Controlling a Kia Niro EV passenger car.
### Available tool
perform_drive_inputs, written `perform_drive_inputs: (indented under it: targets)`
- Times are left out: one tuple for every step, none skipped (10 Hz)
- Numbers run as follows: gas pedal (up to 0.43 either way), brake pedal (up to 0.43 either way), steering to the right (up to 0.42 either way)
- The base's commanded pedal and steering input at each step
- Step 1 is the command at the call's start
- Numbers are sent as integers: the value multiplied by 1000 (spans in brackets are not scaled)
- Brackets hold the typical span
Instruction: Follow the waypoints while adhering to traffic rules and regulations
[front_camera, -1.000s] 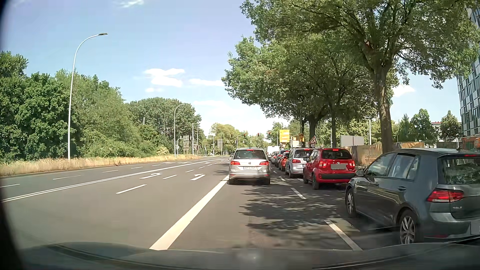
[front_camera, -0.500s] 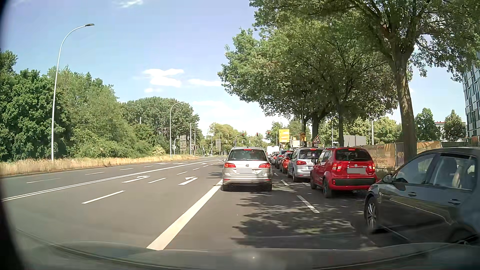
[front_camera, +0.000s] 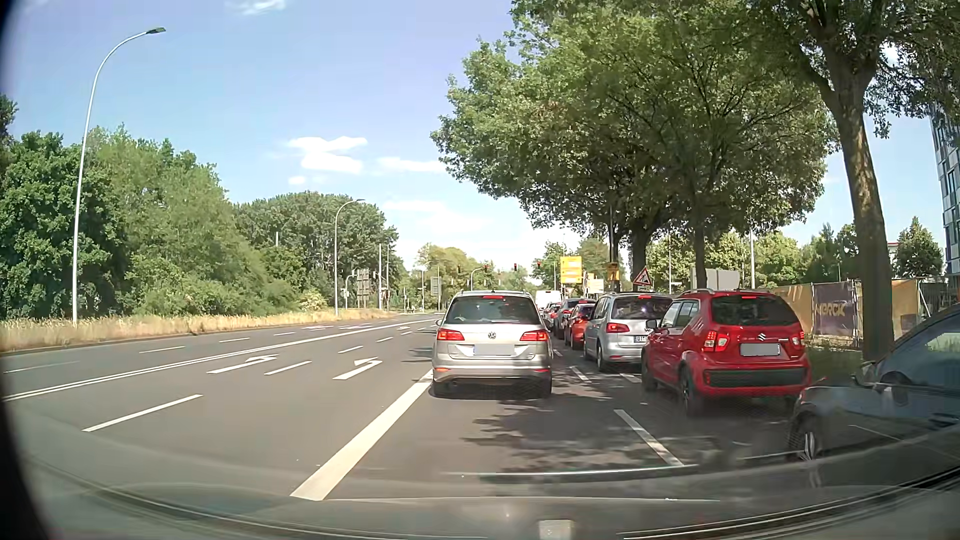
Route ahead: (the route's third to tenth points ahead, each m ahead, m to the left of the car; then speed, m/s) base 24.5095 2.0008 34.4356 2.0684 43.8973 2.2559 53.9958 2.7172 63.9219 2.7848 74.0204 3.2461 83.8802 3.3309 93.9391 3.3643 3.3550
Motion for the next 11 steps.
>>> perform_drive_inputs:
  targets:
    - [0,293,-7]
    - [0,293,-8]
    - [0,293,-8]
    - [0,293,-8]
    - [0,293,-7]
    - [0,293,-6]
    - [0,293,-4]
    - [0,299,-2]
    - [0,293,-2]
    - [0,293,-2]
    - [0,293,-2]
